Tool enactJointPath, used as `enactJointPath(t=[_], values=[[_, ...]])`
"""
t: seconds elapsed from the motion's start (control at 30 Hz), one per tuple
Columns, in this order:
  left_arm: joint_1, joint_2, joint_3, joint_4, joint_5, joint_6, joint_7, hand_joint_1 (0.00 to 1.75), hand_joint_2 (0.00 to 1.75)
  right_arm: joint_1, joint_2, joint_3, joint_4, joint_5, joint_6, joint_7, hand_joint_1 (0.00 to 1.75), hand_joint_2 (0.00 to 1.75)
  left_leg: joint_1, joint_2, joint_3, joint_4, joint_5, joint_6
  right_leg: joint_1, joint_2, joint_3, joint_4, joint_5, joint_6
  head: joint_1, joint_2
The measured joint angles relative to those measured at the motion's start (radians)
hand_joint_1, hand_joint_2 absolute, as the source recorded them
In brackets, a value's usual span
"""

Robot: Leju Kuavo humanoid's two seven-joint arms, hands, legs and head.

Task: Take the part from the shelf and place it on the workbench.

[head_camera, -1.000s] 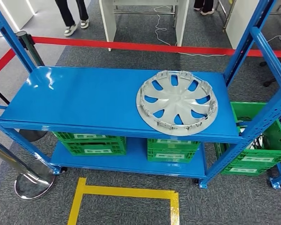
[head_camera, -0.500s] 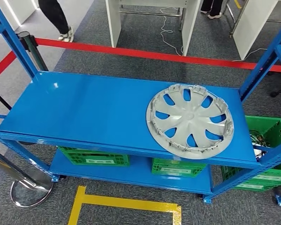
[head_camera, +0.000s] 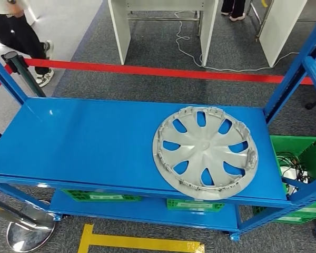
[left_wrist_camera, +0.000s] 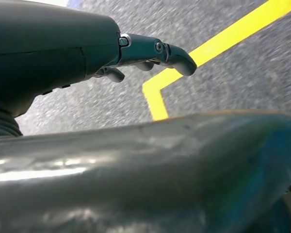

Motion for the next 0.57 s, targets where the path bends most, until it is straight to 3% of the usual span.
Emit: enactJointPath(t=[0.07, 0.1, 0.23, 0.27, 0.33, 0.37, 0.4, 0.43, 0.5, 0.57], values=[[0.001, 0.001, 0.0, 0.0, 0.0, 0.0, 0.0, 0.0, 0.0, 0.001, 0.0, 0.0, 0.001, 0.0, 0.001, 0.001, 0.0, 0.0, -0.006, 0.0, 0.011, -0.08, 0.064, 0.011, 0.003, 0.002, 0.016, 0.0, -0.021, 0.009, -0.002, 0.0], [0.003, 0.001, 0.0, 0.0, 0.0, -0.001, 0.003, 0.0, 0.0, 0.002, 0.0, 0.0, 0.001, 0.0, 0.001, 0.001, 0.0, 0.0, -0.008, 0.0, 0.013, -0.094, 0.076, 0.014, 0.004, 0.003, 0.02, -0.001, -0.029, 0.014, -0.002, 0.0], [0.0, 0.0, 0.0, 0.0, -0.002, -0.012, 0.016, 0.0, 0.0, -0.003, -0.001, 0.0, 0.001, 0.003, 0.004, 0.001, 0.0, 0.0, -0.003, -0.002, 0.031, -0.111, 0.079, 0.027, 0.005, 0.001, 0.022, 0.015, -0.059, 0.036, -0.001, 0.0], [-0.003, -0.001, 0.0, 0.0, -0.003, -0.013, 0.018, 0.0, 0.44, -0.004, -0.001, 0.0, 0.001, 0.002, 0.004, 0.001, 0.0, 0.0, -0.001, -0.001, 0.037, -0.118, 0.077, 0.031, 0.005, 0.001, 0.001, 0.056, -0.08, 0.04, 0.0, 0.0], [-0.006, -0.002, 0.0, 0.0, -0.004, -0.013, 0.02, 0.0, 1.31, -0.005, -0.001, 0.0, 0.001, -0.006, 0.005, 0.0, 0.0, 0.0, -0.001, 0.005, 0.043, -0.121, 0.07, 0.038, 0.006, -0.001, -0.077, 0.179, -0.124, 0.045, 0.001, 0.0], [-0.007, -0.002, 0.0, 0.0, -0.005, -0.014, 0.023, 0.0, 1.75, -0.008, -0.001, -0.001, 0.001, -0.011, 0.006, 0.0, 0.0, 0.0, -0.002, 0.01, 0.047, -0.121, 0.065, 0.04, 0.006, -0.001, -0.115, 0.23, -0.13, 0.047, 0.001, 0.0], [-0.006, -0.003, 0.0, 0.0, -0.005, -0.015, 0.028, 0.0, 1.75, -0.01, -0.001, -0.002, 0.001, -0.015, 0.006, 0.0, 0.0, 0.0, -0.002, 0.014, 0.053, -0.121, 0.059, 0.042, 0.006, -0.002, -0.14, 0.252, -0.117, 0.046, 0.001, 0.0], [-0.006, -0.003, 0.0, 0.0, -0.005, -0.018, 0.034, 0.0, 1.75, -0.012, -0.001, -0.004, 0.001, -0.018, 0.006, 0.002, 0.0, 0.0, -0.003, 0.019, 0.061, -0.121, 0.053, 0.042, 0.007, -0.004, -0.148, 0.24, -0.085, 0.045, 0.001, 0.0], [-0.005, -0.004, 0.0, 0.0, -0.007, -0.024, 0.044, 0.0, 1.75, -0.012, -0.001, -0.006, 0.001, -0.02, 0.006, 0.007, 0.0, 0.0, -0.005, 0.03, 0.08, -0.122, 0.04, 0.04, 0.01, -0.028, -0.123, 0.141, 0.006, 0.037, 0.0, 0.0], [-0.005, -0.005, 0.0, 0.001, -0.009, -0.029, 0.05, 0.0, 1.75, -0.012, -0.001, -0.007, 0.001, -0.021, 0.007, 0.013, 0.0, 0.0, -0.009, 0.038, 0.091, -0.122, 0.031, 0.035, 0.017, -0.06, -0.097, 0.059, 0.053, 0.028, 0.001, 0.0]])
